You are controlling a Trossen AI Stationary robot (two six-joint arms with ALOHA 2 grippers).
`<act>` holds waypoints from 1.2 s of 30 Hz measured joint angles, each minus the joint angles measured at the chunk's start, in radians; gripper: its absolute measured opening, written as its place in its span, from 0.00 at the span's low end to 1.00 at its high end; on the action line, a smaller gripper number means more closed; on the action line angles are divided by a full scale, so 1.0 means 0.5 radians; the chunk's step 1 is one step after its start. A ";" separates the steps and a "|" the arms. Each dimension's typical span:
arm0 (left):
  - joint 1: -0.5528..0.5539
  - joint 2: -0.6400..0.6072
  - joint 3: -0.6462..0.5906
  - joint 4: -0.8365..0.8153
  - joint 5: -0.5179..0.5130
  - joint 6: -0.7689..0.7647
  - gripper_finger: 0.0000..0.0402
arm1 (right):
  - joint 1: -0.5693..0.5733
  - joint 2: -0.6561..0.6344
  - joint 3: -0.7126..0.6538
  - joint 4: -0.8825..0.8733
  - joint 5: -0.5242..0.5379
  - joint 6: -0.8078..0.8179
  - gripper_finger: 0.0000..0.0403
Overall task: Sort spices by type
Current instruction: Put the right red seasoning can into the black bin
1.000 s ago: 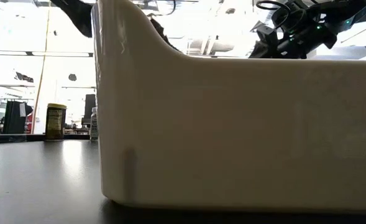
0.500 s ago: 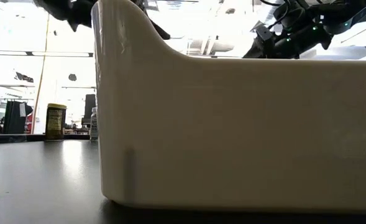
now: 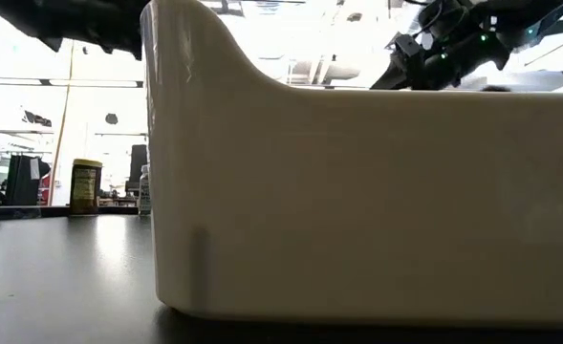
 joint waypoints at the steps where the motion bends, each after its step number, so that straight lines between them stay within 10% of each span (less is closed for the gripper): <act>1: -0.021 -0.049 0.000 -0.061 0.011 0.040 0.73 | 0.025 0.000 0.023 -0.031 0.034 -0.027 0.89; 16: -0.300 -0.632 0.000 -0.638 0.123 0.155 0.73 | 0.469 0.000 0.567 -1.028 0.657 0.290 0.81; 25: -0.410 -0.821 0.000 -0.893 0.124 0.129 0.73 | 0.769 -0.001 0.817 -1.874 0.774 1.238 0.81; 36: -0.494 -0.863 0.000 -1.044 0.125 0.062 0.73 | 1.284 0.168 0.811 -2.068 0.774 2.083 0.81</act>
